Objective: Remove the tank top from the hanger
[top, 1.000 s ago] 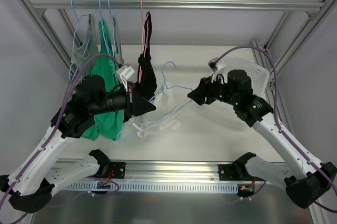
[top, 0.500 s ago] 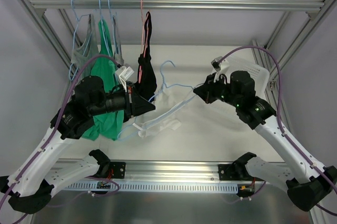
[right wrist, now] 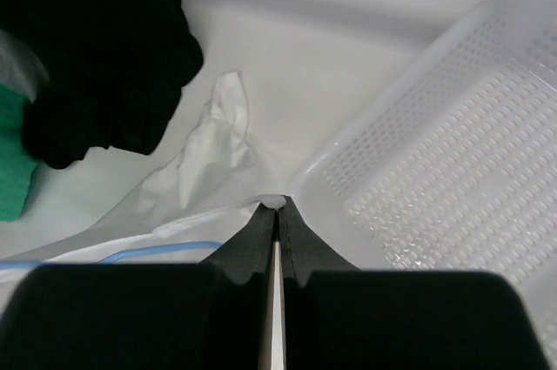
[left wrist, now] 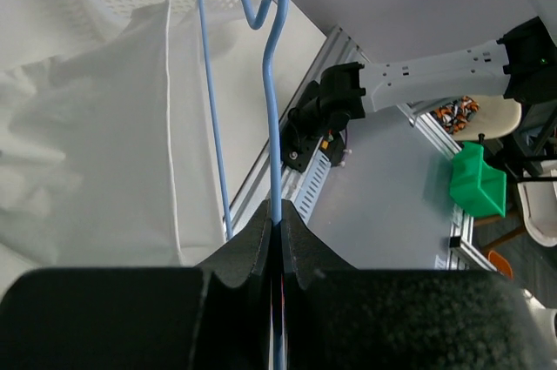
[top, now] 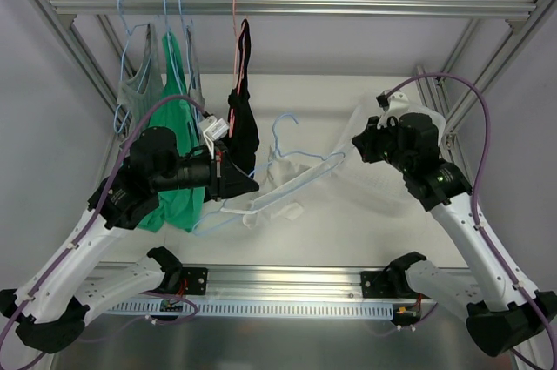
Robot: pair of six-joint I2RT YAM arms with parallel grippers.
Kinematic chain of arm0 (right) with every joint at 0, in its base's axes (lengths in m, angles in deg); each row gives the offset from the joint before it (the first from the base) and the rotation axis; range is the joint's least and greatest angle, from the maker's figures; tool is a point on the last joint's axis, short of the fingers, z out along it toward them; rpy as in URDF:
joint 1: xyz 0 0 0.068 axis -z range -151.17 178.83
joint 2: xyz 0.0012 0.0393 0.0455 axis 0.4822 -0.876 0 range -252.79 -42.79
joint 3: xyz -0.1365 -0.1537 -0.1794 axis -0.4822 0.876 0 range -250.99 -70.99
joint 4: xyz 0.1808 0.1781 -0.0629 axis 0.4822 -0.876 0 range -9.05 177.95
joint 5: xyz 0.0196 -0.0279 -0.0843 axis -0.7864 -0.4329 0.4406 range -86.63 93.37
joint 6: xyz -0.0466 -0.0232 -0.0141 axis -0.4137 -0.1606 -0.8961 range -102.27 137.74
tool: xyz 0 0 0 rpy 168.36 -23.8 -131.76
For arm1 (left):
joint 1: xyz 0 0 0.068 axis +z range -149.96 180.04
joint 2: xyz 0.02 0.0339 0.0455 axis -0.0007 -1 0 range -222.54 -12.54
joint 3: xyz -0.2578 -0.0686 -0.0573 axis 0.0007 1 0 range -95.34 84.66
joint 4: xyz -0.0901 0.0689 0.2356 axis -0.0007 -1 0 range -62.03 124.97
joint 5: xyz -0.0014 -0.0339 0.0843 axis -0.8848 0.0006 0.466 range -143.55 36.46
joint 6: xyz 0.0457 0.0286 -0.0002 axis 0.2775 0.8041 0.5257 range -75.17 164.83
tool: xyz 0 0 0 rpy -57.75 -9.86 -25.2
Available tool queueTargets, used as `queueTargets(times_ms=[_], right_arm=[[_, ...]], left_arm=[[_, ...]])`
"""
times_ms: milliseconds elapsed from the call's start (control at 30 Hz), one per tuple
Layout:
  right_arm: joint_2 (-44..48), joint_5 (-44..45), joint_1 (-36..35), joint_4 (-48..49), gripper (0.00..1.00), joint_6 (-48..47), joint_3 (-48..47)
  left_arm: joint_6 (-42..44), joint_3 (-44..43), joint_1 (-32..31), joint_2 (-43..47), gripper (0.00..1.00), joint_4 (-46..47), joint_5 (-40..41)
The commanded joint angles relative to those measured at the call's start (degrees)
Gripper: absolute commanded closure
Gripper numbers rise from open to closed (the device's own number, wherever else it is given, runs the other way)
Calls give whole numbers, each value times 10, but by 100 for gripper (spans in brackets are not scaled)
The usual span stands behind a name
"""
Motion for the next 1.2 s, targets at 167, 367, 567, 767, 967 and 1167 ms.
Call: queueTargets(times_ms=[167,367,567,767,967,1167], right_arm=[[-22,-67,31,0,100,2,-11],[101,-231,31,121,100,105,75],[218,-298,29,170,100,171,150],[278,-364,20,129,100,200,220],[319,-363,15,-30,100,134,263],[340,-314,13,-120,100,91,279]], left_arm=[[24,-46,-6,26,100,22,-16],[9,-72,-6,13,100,144,77],[-56,-5,-23,-48,100,503,74],[13,9,-98,-157,100,792,102],[85,-71,-102,-266,100,911,110],[206,-24,-104,-241,100,932,254]])
